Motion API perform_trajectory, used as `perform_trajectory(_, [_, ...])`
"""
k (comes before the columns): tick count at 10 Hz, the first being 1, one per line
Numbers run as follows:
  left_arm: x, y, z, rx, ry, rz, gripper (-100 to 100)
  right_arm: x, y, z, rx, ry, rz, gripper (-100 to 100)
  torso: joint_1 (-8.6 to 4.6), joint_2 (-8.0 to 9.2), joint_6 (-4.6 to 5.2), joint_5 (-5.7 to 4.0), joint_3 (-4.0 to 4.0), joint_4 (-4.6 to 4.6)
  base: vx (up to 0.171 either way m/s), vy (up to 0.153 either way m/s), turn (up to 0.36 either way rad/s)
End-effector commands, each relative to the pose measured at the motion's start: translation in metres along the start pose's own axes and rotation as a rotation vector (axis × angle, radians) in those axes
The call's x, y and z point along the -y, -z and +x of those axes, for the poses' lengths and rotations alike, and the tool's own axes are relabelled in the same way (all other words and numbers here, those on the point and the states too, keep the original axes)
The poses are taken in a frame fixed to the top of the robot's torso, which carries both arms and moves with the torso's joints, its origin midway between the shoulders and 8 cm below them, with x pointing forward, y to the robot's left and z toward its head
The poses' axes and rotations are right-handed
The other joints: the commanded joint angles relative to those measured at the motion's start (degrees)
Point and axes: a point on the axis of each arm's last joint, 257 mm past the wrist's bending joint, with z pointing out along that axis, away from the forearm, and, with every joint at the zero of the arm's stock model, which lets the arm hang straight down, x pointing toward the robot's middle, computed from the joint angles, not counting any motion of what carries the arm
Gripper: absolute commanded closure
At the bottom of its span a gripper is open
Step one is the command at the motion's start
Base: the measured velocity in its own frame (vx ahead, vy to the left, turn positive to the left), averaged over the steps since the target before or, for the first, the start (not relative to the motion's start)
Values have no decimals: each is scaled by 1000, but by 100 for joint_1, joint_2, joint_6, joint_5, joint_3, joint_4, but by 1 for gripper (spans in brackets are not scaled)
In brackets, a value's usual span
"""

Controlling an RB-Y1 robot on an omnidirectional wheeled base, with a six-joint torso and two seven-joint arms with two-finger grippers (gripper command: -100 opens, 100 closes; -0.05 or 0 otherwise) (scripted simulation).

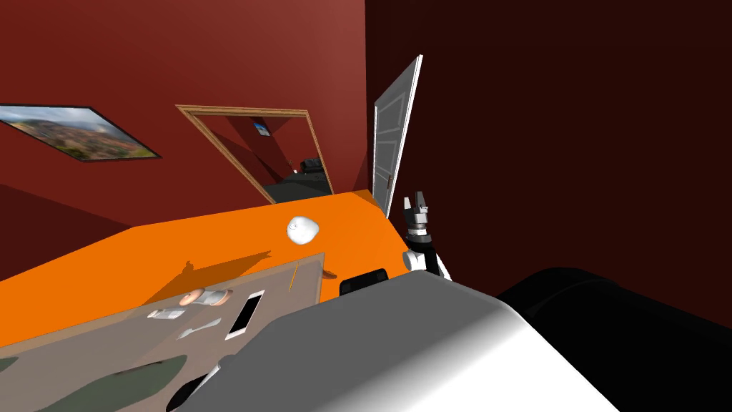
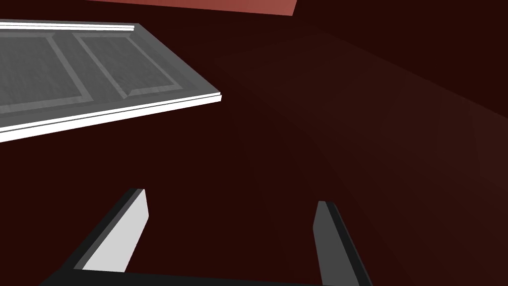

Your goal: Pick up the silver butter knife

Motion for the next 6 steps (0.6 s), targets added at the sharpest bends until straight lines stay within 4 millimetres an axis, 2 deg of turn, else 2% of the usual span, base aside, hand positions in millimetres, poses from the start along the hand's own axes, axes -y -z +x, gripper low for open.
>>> perform_trajectory(1, [-4, -4, 0, -1, -3, 1, -100, 0, 0, 0, 0, 0, 0, 0, 0, 0, 0, 0, 0, 0, 24, 54, 19])
perform_trajectory(2, [-4, -3, 0, -1, 0, 1, -100, 0, 0, 0, 0, 0, 0, 0, -5, 0, 2, -1, 0, 0, 8, 19, -3])
perform_trajectory(3, [-4, -3, 0, -2, -1, 2, 100, 0, 0, 0, 0, 0, 0, 0, -16, 4, 1, -4, 2, 1, 0, 0, 0])
perform_trajectory(6, [-5, -4, 0, -1, 0, -1, 100, 0, 0, 0, 0, 0, 0, 0, -8, 7, 2, -2, 4, 1, 0, 0, 0])
